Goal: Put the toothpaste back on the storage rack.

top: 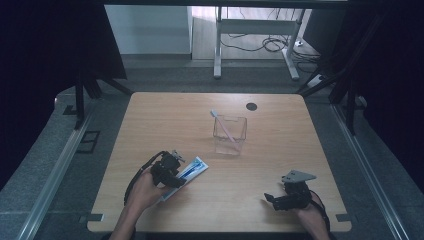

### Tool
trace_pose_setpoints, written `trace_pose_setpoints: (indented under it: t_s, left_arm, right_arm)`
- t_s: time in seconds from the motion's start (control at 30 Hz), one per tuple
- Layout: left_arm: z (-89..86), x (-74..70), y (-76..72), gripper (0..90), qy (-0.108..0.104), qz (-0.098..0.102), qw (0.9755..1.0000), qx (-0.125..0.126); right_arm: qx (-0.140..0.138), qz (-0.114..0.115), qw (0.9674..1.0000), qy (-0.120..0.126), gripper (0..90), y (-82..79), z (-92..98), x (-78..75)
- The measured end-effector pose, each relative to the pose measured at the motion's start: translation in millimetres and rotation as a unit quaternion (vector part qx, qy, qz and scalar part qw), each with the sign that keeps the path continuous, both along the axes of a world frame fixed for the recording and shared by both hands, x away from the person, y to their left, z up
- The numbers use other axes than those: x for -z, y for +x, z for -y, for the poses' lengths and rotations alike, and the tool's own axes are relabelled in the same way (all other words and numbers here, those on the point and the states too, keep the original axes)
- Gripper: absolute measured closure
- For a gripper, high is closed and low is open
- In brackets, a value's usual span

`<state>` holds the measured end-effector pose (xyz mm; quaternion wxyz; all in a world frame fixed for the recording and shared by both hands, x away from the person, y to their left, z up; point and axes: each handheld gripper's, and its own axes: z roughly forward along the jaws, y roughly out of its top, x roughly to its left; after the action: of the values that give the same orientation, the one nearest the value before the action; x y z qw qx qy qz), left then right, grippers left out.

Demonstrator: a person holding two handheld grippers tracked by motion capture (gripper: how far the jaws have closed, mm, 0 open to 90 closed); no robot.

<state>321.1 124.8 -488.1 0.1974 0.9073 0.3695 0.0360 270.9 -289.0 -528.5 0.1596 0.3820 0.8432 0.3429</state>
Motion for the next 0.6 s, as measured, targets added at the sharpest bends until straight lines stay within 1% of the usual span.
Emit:
trace_pose_setpoints:
  t_s: [0.1,0.33,0.43,0.53,0.6]
  left_arm:
    - [4.8,3.1,4.9,50.2,0.007,-0.006,0.9999,-0.003]
    - [12.6,10.8,13.9,47.3,0.024,-0.028,0.9993,-0.007]
    - [14.3,14.1,16.9,46.5,0.024,-0.036,0.9990,-0.009]
    - [15.7,16.9,19.2,46.4,0.027,-0.041,0.9988,-0.008]
    - [17.2,17.4,19.3,46.7,0.030,-0.039,0.9988,-0.007]
  right_arm:
    - [0.000,0.000,1.0000,-0.001,4.7,0.4,0.9,-0.1]
    - [-0.001,0.001,1.0000,-0.001,4.8,0.4,1.0,0.0]
    - [-0.002,0.001,1.0000,-0.002,4.8,0.4,1.0,0.0]
    - [-0.001,0.001,1.0000,-0.002,4.8,0.2,1.0,-0.1]
    - [-0.001,0.001,1.0000,-0.002,4.8,0.2,1.1,0.0]
